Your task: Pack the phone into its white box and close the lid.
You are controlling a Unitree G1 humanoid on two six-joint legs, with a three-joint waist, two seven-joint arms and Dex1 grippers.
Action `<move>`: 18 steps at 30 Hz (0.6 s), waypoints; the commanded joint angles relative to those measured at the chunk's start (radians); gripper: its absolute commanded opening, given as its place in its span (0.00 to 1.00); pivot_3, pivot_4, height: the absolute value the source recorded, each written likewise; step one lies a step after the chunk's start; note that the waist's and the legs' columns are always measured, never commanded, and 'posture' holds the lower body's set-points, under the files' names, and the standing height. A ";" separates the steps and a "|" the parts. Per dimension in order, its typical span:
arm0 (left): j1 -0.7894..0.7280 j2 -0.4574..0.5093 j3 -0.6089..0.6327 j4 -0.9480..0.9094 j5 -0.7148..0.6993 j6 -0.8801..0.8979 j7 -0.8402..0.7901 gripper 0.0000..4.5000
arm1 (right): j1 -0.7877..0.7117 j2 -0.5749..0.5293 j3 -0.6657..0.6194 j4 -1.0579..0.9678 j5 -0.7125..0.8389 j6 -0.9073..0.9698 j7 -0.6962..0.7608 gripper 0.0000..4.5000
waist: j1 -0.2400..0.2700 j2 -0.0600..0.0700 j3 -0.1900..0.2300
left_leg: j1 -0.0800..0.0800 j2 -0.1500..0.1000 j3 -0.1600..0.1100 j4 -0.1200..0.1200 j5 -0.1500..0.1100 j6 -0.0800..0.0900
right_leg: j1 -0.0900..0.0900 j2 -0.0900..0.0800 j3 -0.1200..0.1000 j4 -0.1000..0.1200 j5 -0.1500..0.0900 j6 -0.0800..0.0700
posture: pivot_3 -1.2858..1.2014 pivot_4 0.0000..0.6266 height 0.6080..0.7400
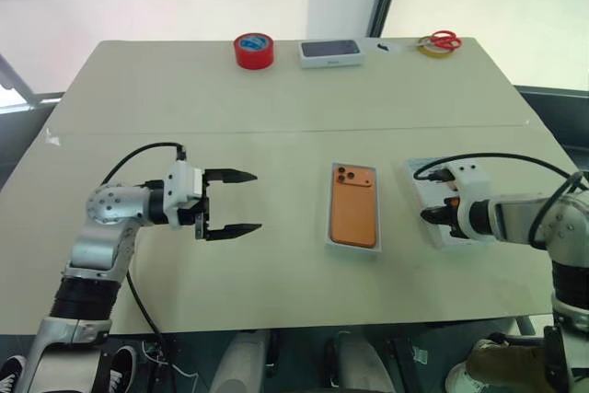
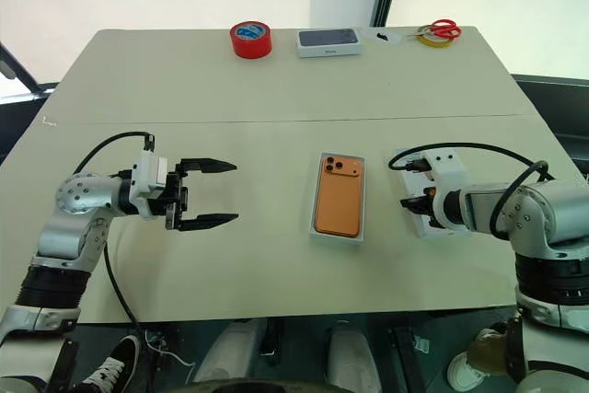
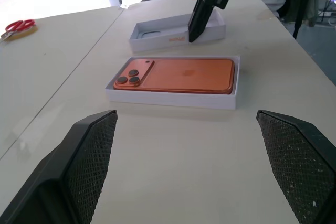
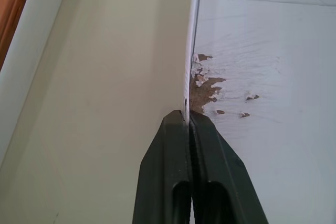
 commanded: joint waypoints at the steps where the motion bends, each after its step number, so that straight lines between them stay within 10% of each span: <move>1: -0.028 0.011 0.003 0.010 -0.009 0.049 0.020 0.88 | -0.069 0.026 -0.018 -0.022 -0.051 -0.032 0.003 0.00 | 0.000 0.001 0.000 | 0.000 0.000 0.000 0.000 0.000 0.000 | -0.001 0.000 0.000 0.000 0.000 0.000 | 0.52 0.24 0.99; 5: -0.018 -0.008 0.013 -0.015 -0.039 0.121 0.058 0.48 | -0.079 0.027 0.059 -0.100 -0.106 -0.301 0.121 0.00 | 0.000 0.001 0.001 | -0.001 0.000 0.000 0.000 0.000 0.000 | -0.002 0.001 0.000 0.001 0.000 0.001 | 0.52 0.24 0.99; 9: -0.008 -0.053 0.025 -0.032 -0.047 0.163 0.146 0.05 | -0.162 0.277 -0.135 -0.027 -0.011 -0.378 0.067 0.00 | -0.001 0.000 0.000 | 0.000 0.000 0.000 0.000 0.001 -0.001 | -0.001 0.001 0.000 0.003 0.001 0.002 | 0.52 0.24 0.99; 18: 0.027 -0.141 0.032 -0.098 -0.068 0.236 0.329 0.01 | -0.143 0.670 -0.299 -0.044 0.491 -0.300 -0.095 0.00 | 0.002 0.000 0.000 | 0.000 0.000 0.001 0.000 0.003 -0.003 | -0.004 0.001 0.001 0.011 0.001 0.002 | 0.52 0.24 0.99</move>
